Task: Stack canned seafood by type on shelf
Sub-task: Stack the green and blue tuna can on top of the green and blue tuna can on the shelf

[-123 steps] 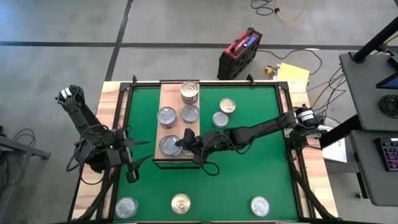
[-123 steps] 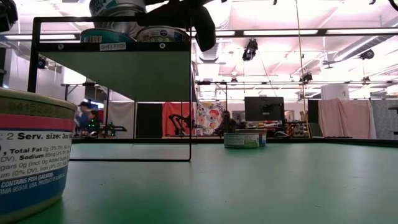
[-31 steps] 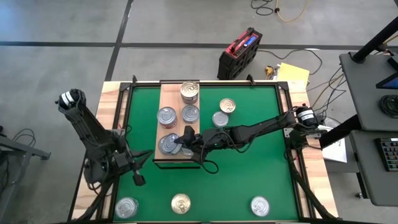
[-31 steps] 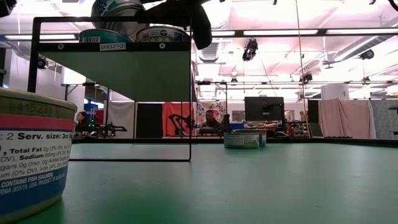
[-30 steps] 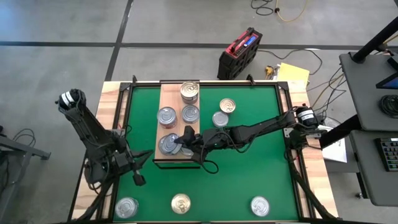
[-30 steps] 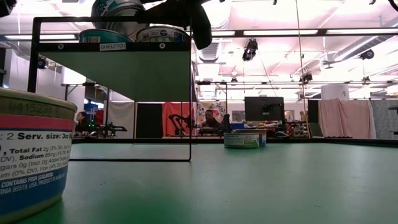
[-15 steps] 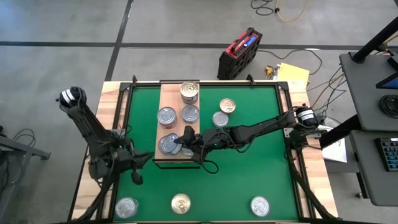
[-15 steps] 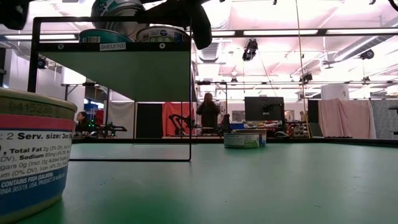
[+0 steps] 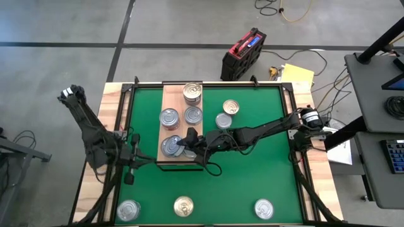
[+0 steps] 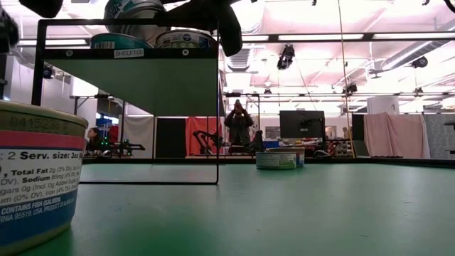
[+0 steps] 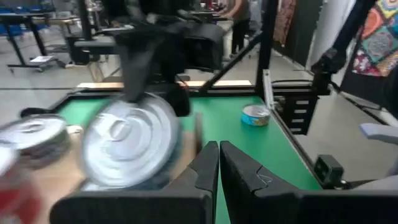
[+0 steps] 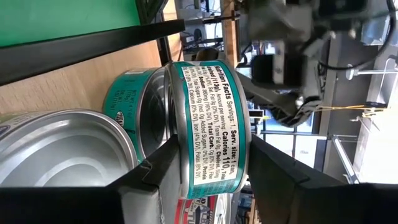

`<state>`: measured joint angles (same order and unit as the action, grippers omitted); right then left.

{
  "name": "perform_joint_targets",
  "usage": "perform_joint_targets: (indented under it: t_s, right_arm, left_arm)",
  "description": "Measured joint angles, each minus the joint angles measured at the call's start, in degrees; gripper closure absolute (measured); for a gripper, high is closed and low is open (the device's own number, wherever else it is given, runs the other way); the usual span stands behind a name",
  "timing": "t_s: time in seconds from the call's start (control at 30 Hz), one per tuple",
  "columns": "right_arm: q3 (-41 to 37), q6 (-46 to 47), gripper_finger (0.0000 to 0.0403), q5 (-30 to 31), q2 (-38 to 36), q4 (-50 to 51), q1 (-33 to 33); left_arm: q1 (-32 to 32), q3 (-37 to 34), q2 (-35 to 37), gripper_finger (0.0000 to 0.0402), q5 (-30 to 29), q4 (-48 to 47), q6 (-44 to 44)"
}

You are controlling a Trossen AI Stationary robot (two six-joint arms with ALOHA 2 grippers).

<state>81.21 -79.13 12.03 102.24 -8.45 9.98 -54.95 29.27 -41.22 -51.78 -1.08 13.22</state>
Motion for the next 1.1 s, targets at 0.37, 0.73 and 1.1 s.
perform_joint_targets:
  t_s: [0.37,0.73,1.1]
  right_arm:
    - [0.0,0.1,0.0252,0.0,0.0,0.0,0.0]
    - [0.0,0.2,0.0252,0.0,0.0,0.0,0.0]
    - [0.0,0.6,0.0252,0.0,0.0,0.0,0.0]
  left_arm:
    - [0.3,-5.6,8.8,0.0401,-2.7,-9.3,16.1]
    - [1.4,-6.2,3.8,0.0401,-4.8,-11.4,19.1]
    - [4.6,-5.5,1.0,0.0401,-4.8,-15.0,17.8]
